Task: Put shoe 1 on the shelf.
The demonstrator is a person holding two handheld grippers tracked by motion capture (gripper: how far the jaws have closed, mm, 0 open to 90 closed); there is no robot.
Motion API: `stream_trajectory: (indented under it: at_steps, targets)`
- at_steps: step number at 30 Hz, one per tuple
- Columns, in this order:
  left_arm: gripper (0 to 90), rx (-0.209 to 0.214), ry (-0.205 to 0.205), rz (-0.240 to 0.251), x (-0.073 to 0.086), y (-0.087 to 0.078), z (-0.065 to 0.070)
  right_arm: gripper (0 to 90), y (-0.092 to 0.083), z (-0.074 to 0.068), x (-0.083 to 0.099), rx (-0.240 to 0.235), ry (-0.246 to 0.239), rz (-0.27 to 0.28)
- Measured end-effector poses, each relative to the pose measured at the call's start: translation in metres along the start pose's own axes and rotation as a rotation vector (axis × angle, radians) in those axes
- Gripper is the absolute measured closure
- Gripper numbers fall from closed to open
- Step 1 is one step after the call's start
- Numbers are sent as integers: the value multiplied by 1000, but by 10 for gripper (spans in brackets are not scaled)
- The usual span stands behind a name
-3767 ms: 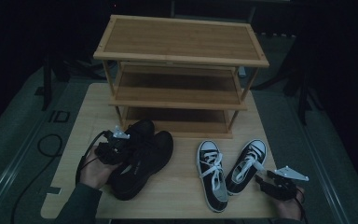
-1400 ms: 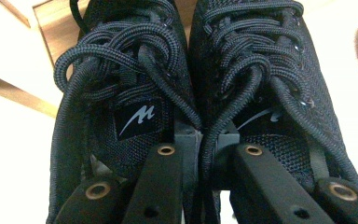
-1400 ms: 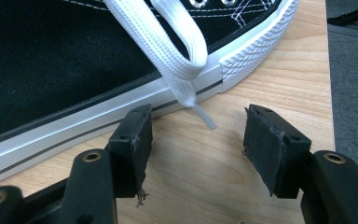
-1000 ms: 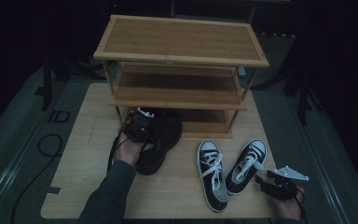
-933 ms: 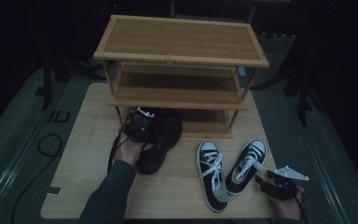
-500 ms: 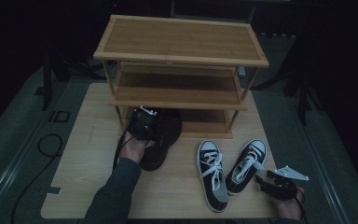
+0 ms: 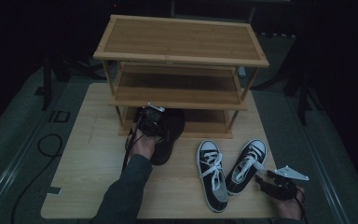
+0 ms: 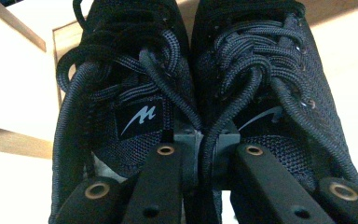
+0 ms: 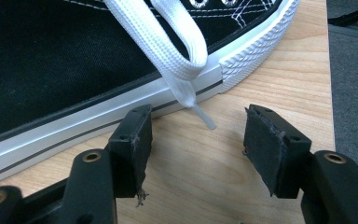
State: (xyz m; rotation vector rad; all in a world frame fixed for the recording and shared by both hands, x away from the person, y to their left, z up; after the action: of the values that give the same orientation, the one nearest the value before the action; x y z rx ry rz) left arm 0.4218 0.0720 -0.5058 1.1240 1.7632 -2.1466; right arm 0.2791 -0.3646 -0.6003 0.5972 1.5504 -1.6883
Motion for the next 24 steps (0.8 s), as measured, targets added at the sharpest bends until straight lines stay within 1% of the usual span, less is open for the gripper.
stream_trajectory:
  at_steps: [1, 4, 5, 6, 8, 10, 11, 12, 13, 14, 15, 16, 17, 18, 19, 20, 21, 22, 23, 24]
  targets:
    - [849, -10, 0, -4, -2, 1, 2, 413, 0, 0, 0, 0, 1, 0]
    - [848, -16, -7, 0, -3, 2, 3, 413, 0, 0, 0, 0, -1, 0]
    - [848, -22, -24, 4, -5, 4, 5, 413, 0, 0, 0, 0, -1, 0]
    - [848, -22, -24, 4, -5, 4, 5, 413, 0, 0, 0, 0, -1, 0]
    - [848, -27, -45, 8, -7, 5, 5, 413, 0, 0, 0, 1, -1, 0]
    - [846, -36, -57, 10, -8, 7, 6, 414, 0, 0, 0, 0, -1, 0]
    - [838, -53, -73, 16, -9, 10, 7, 413, 0, 0, 0, 0, 0, 0]
    - [827, -53, -73, 16, -9, 10, 7, 413, 0, 0, 0, 0, 0, 0]
    - [827, -77, -57, 20, -9, 11, 8, 413, 0, 0, 0, 0, -1, 0]
    - [801, -85, -48, 18, -9, 11, 10, 413, 0, 0, 0, 0, -1, 0]
    - [757, -100, -11, 15, -9, 11, 12, 413, 0, 0, 0, 0, 0, 0]
    - [720, -100, -11, 15, -9, 11, 12, 413, 0, 0, 0, 0, 0, 0]
    - [720, -106, 3, 10, -9, 11, 12, 413, 0, 0, 0, 0, -1, 0]
    - [683, -106, 12, 6, -9, 10, 12, 413, 0, 0, 0, 0, 0, 0]
    - [616, -99, 23, 3, -8, 7, 10, 413, 0, 0, 0, 0, -1, 0]
    - [603, -99, 23, 3, -8, 7, 10, 413, 0, 0, 0, 0, -1, 0]
    - [586, -90, 35, -5, -6, 3, 9, 413, 0, 0, 0, 0, -1, 0]
    - [580, -90, 35, -5, -6, 3, 9, 413, 0, 0, 0, 0, -1, 0]
    - [562, -76, 45, -4, -5, -1, 8, 413, 0, 0, 0, 0, -1, 0]
    - [558, -76, 45, -4, -5, -1, 8, 413, 0, 0, 0, 0, -1, 0]
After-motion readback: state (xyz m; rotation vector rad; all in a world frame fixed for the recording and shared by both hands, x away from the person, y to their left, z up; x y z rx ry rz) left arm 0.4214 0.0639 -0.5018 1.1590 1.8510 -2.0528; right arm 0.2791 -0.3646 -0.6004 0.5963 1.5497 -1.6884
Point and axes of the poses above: each handheld gripper's, and its own axes: y roughly forward along the jaws, x roughly out of its underside, z roughly to its right, the point moved 3 cm from there along y, roughly forward along the jaws, and after that the axes turned 15 degrees about x, right-handed, at the moved point
